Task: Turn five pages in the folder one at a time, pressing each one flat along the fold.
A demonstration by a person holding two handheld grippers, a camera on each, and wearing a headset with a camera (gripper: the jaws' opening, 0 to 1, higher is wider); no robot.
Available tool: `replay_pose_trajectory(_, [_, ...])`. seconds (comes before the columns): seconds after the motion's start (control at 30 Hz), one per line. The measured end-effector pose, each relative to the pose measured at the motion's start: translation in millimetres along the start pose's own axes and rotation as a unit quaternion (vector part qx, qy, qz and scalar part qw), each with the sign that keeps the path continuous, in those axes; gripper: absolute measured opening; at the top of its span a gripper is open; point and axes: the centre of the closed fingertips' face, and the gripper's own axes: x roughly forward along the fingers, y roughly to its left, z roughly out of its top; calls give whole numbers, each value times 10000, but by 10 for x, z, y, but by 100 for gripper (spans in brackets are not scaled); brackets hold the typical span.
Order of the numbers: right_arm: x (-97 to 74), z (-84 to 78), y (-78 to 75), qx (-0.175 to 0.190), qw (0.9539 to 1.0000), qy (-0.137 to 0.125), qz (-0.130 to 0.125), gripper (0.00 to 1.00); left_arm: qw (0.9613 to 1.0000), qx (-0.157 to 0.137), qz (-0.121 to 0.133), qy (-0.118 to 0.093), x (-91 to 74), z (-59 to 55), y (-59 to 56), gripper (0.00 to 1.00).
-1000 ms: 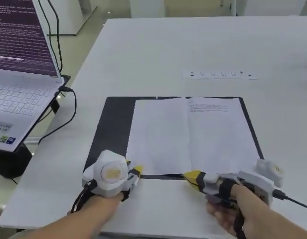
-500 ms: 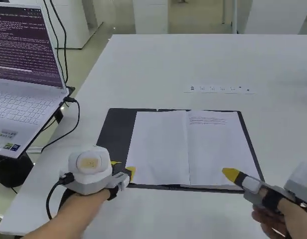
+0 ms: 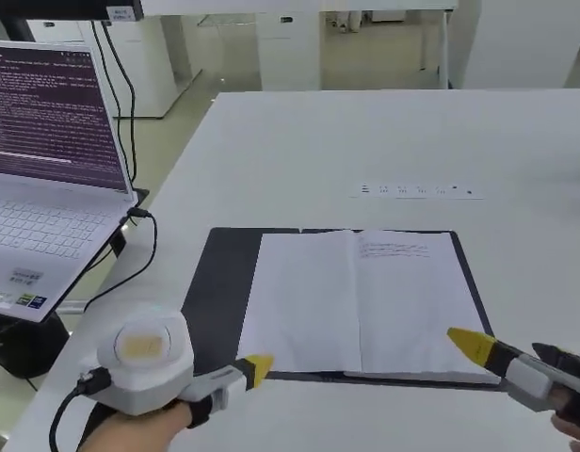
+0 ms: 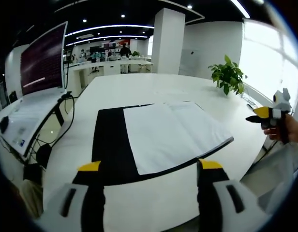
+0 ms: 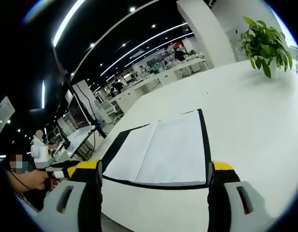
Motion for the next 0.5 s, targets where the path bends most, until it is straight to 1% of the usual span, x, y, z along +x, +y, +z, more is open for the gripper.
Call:
replay_pose_trajectory(0.03, [-12,-4,-10,-84,10000,1,-38,93,10000,14,13,-43,-11,14,6,81])
replay_pose_trajectory(0.07, [-25,12,-36,-131,9999,-48,-99,96,9999,-2,37,-148,-41,53,8,84])
replay_pose_trajectory(0.1, [-44,26,-45,-179,9997,-105,-144,99,9998,-40,26,-183,-67,72,-5,85])
replay_pose_trajectory(0.13, [-56,31,-55,-196,9996,-123,-146,100,9997,-97,-1,-230,-93,98,-25,86])
replay_pose_trajectory(0.23, [-99,65,-77,-314,9991,-227,-178,100,9989,-70,25,-458,-144,188,-52,95])
replay_pose_trajectory(0.27, [-109,85,-80,-366,9988,-279,-188,100,9988,-69,35,-477,-150,197,-53,98])
replay_pose_trajectory(0.3, [-119,102,-85,-405,9984,-327,-203,100,9986,-52,65,-519,-161,221,-56,99])
replay_pose_trajectory(0.33, [-132,124,-92,-453,9980,-378,-213,100,9984,33,54,-564,-168,241,-72,99])
replay_pose_trajectory(0.37, [-140,136,-99,-473,9978,-407,-227,100,9983,84,39,-570,-172,251,-90,99])
replay_pose_trajectory(0.4, [-147,150,-104,-456,9978,-431,-226,100,9985,108,28,-530,-171,246,-105,99])
replay_pose_trajectory(0.5, [-154,153,-114,-461,9977,-426,-242,100,9987,82,-10,-509,-165,239,-141,99])
